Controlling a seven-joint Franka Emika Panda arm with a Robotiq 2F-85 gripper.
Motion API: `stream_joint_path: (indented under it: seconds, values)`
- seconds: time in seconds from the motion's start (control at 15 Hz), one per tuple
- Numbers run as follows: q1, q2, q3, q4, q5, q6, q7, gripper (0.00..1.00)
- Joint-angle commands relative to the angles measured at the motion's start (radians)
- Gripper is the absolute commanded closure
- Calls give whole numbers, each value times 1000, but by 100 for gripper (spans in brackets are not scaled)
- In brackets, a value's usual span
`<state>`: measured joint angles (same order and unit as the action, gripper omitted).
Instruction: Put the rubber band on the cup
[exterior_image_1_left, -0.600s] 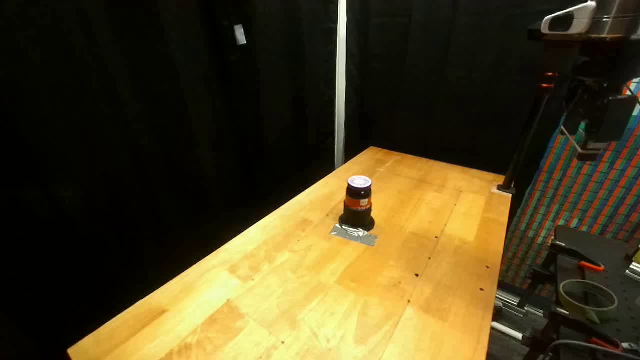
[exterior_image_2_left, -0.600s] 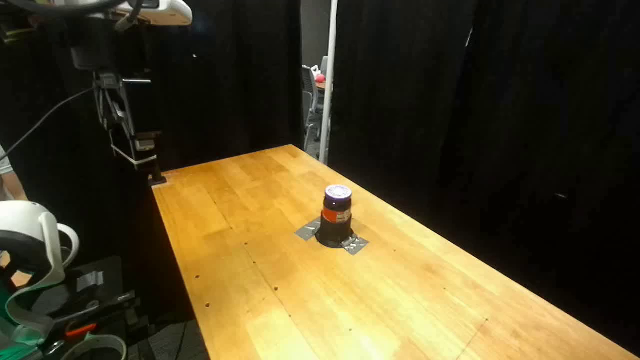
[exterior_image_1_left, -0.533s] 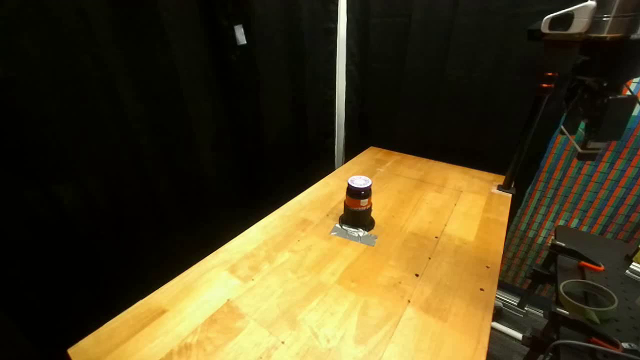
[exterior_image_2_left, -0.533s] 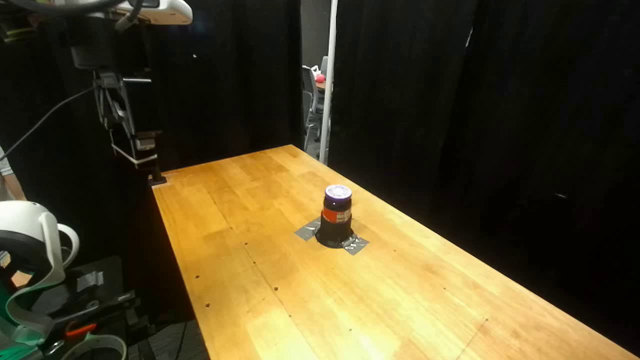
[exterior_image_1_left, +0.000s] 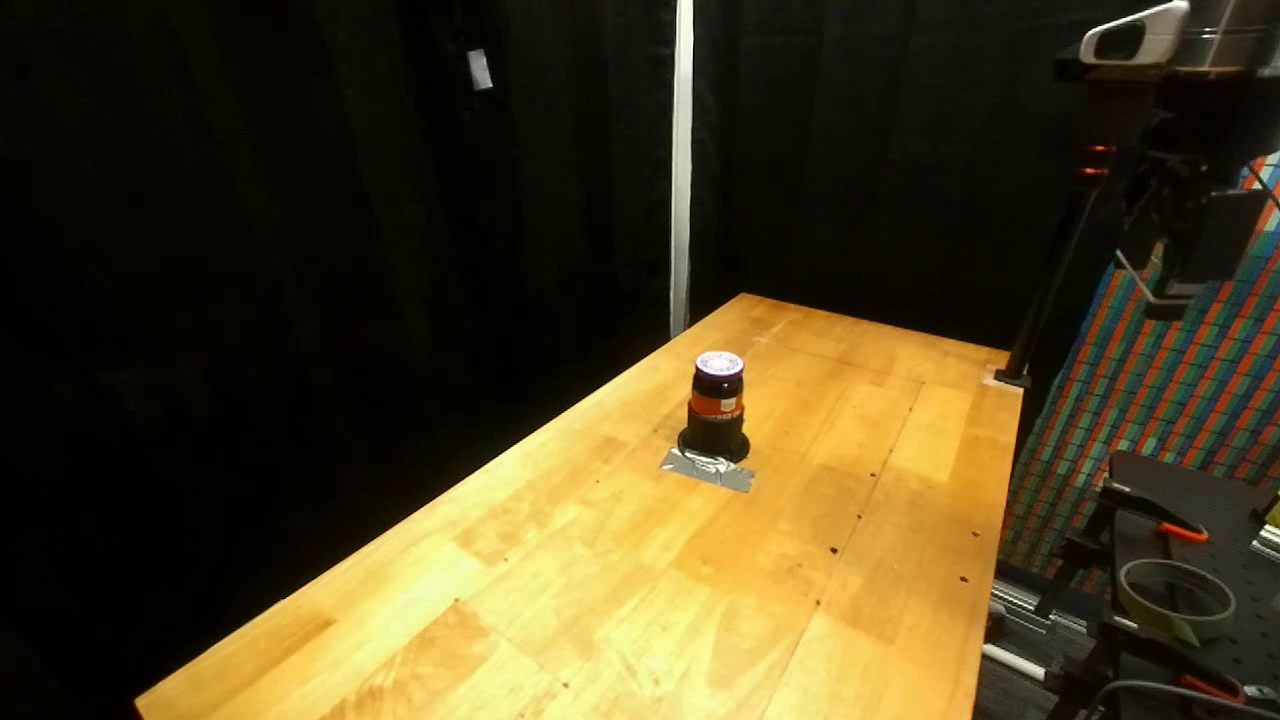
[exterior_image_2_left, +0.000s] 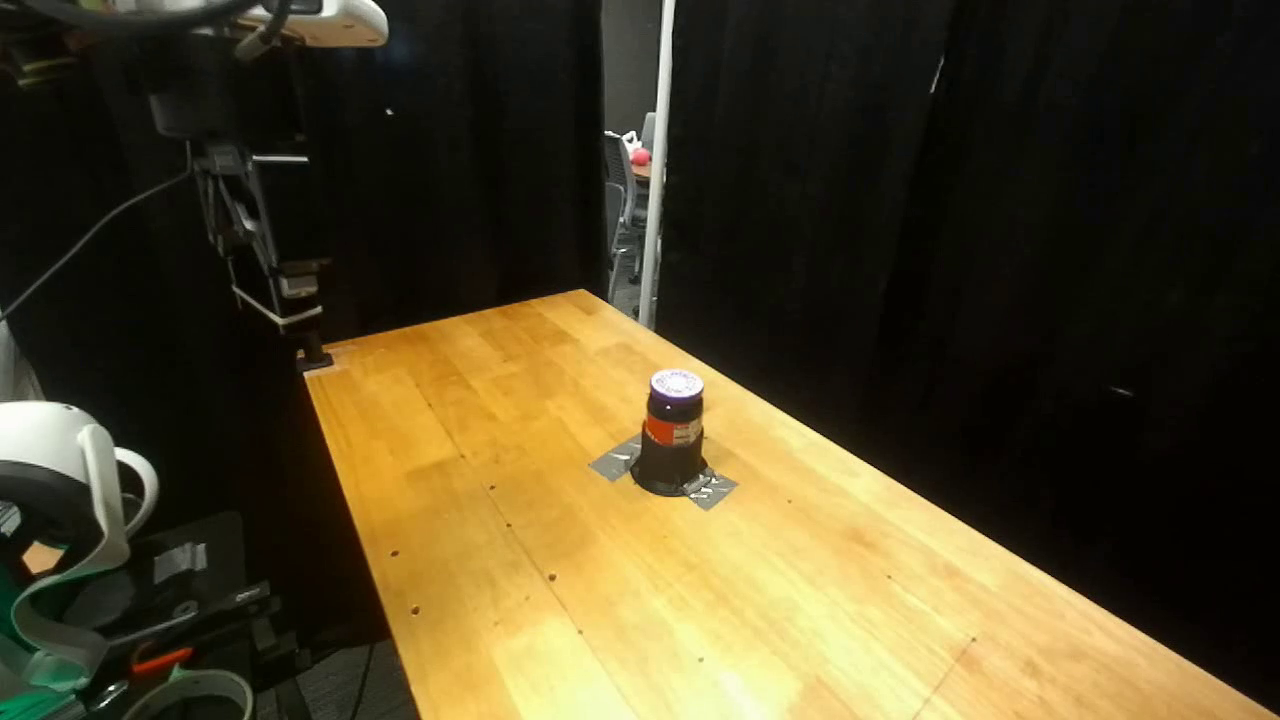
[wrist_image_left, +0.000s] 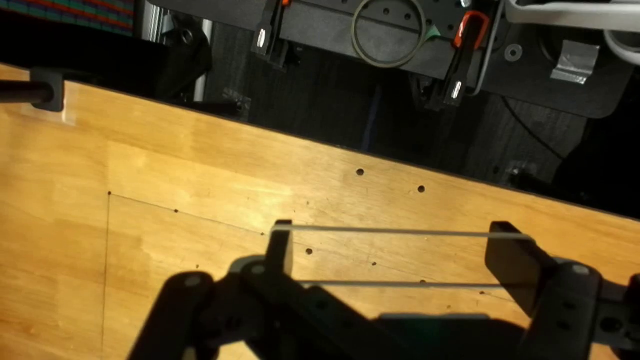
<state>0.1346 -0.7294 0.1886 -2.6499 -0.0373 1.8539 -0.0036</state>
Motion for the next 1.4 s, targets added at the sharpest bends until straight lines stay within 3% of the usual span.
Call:
stream_joint_path:
  seconds: [0.0, 0.27, 0.67, 1.33]
  values:
    - [-12, 206, 17, 137, -26, 130, 40, 0]
    - [-34, 411, 31, 278, -62, 290, 89, 0]
    - [-30, 742, 1, 531, -97, 404, 128, 0]
    - [-9, 1077, -80, 791, -121, 545, 99, 0]
